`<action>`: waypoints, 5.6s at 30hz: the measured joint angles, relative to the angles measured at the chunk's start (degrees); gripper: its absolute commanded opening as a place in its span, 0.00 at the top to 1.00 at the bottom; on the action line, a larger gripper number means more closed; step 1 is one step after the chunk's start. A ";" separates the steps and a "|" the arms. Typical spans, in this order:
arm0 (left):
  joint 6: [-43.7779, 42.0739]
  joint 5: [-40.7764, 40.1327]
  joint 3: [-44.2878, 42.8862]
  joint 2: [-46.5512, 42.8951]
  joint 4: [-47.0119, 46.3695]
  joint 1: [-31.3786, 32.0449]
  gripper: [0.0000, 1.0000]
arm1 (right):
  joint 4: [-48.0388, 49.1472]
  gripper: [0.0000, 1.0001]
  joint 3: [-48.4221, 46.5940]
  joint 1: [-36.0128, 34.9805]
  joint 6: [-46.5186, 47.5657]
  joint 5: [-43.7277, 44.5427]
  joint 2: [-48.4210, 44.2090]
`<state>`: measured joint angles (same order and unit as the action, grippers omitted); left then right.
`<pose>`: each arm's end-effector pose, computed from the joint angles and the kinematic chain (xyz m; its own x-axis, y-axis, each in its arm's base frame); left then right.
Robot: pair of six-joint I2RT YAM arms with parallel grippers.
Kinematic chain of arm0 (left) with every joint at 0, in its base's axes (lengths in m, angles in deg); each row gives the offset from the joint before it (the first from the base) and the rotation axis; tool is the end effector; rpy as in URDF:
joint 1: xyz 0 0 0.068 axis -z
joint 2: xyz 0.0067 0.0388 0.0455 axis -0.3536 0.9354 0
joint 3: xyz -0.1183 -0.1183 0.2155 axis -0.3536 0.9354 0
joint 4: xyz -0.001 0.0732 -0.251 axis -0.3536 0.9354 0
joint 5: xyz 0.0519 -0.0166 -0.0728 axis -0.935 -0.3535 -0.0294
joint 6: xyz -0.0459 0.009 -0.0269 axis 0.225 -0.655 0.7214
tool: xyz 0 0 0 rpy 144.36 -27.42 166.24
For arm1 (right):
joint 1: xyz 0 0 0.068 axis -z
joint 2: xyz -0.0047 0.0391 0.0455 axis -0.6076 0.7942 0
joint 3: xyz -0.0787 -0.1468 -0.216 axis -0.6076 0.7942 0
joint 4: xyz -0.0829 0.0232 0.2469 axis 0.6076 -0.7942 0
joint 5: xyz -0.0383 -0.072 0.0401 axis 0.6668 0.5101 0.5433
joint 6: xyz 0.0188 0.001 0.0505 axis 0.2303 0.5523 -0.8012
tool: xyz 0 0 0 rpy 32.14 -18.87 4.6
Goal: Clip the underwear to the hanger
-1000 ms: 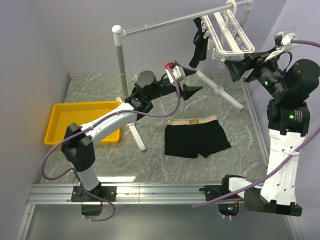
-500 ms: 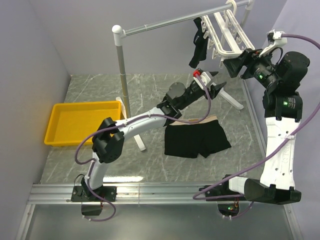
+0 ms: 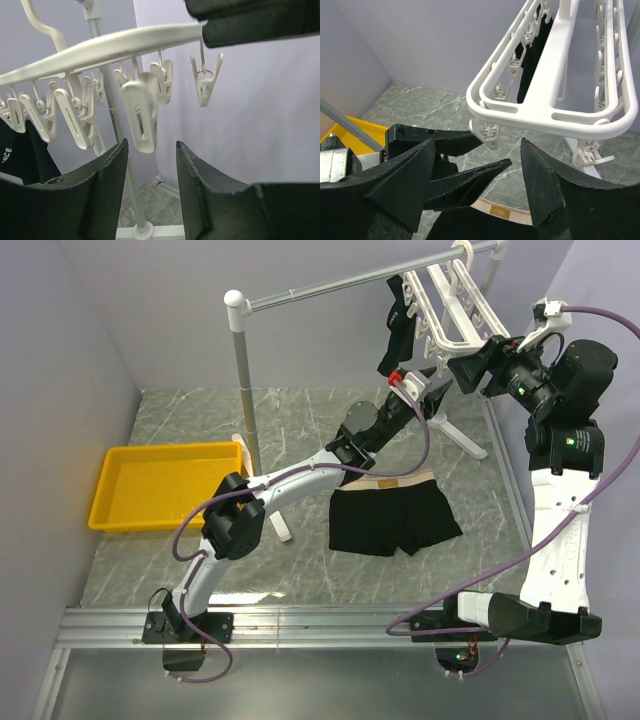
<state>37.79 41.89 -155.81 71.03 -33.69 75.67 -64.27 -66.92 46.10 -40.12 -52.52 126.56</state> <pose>0.3002 -0.4261 0.3848 0.3749 -0.3430 -0.8612 0.7651 0.6391 0.0785 0.2273 -0.0140 0.5317 -0.0762 0.1212 -0.9897 -0.4393 0.8870 0.1425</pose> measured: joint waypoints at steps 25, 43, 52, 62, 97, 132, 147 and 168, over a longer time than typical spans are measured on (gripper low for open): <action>0.09 2.95 -3.26 1.64 -0.33 -0.55 0.81 | 0.22 0.36 2.21 -0.02 3.34 -2.62 3.45; 0.11 6.27 -3.96 1.66 1.53 -0.72 0.81 | 5.09 0.57 5.64 -3.39 6.56 0.44 4.37; -0.02 7.87 -3.91 1.64 2.73 -0.96 0.51 | 6.43 0.90 6.67 -4.22 8.76 3.02 4.35; 1.51 9.86 10.51 -7.56 8.13 -1.64 0.38 | 6.40 1.00 6.64 -4.22 8.50 3.02 4.35; 51.60 -7.02 32.68 -13.70 66.16 -6.88 0.06 | 6.10 1.00 6.23 -4.31 8.11 4.72 4.35; 50.97 -18.67 14.08 2.08 68.96 -3.28 0.01 | 6.29 1.00 6.80 -4.31 8.11 4.70 4.15; 49.79 -19.47 5.70 7.72 69.31 -2.91 0.01 | 6.27 1.00 6.80 -4.31 8.15 4.70 4.11; 38.82 -23.96 0.81 12.85 65.37 -2.58 0.26 | 6.23 1.00 6.80 -4.31 8.76 4.72 4.11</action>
<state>76.60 17.94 -155.00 83.88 31.68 73.09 -58.04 -60.12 41.80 -31.35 -47.80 130.66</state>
